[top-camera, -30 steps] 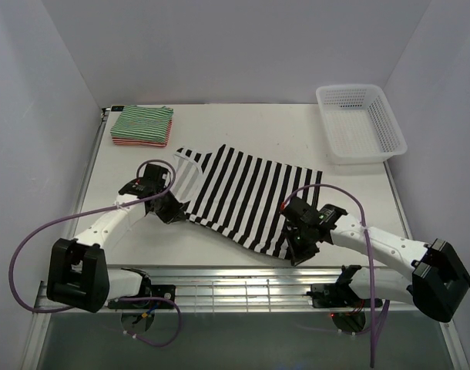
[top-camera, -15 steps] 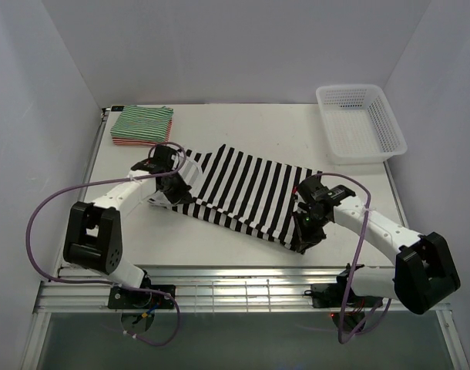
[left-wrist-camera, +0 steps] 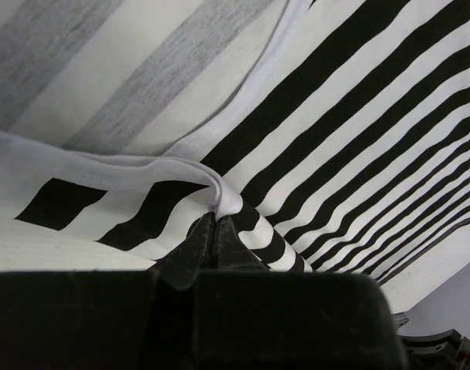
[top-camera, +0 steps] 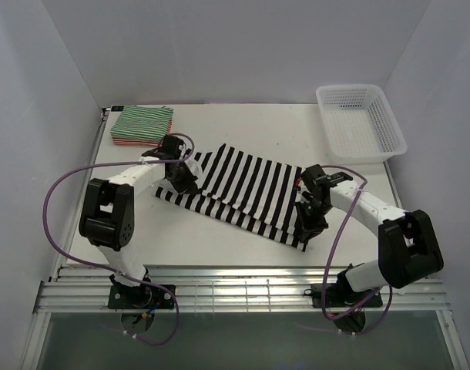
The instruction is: Fold and stack the tank tops
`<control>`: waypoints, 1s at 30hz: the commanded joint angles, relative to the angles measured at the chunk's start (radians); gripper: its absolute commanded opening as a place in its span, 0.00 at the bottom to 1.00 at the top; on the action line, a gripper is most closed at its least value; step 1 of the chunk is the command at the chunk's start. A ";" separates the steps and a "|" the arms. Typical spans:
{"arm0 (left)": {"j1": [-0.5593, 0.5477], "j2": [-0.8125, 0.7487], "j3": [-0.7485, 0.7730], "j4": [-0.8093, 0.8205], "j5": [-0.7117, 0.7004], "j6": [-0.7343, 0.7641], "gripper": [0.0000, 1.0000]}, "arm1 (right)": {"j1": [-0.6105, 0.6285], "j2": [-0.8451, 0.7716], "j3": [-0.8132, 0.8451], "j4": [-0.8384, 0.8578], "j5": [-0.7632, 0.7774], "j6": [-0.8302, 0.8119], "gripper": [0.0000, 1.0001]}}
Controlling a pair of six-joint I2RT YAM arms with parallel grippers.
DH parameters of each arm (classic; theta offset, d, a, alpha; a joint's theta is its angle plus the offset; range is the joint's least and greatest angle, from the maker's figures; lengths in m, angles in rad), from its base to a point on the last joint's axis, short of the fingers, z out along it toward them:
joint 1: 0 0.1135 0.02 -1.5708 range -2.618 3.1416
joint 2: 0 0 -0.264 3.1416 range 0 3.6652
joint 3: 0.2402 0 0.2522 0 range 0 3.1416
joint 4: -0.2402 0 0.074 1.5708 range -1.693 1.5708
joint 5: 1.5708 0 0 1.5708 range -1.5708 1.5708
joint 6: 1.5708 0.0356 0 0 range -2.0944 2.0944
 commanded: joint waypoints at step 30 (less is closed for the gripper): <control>-0.028 0.033 -0.086 0.165 -0.095 0.029 0.98 | 0.060 -0.054 -0.077 0.420 0.029 0.189 0.90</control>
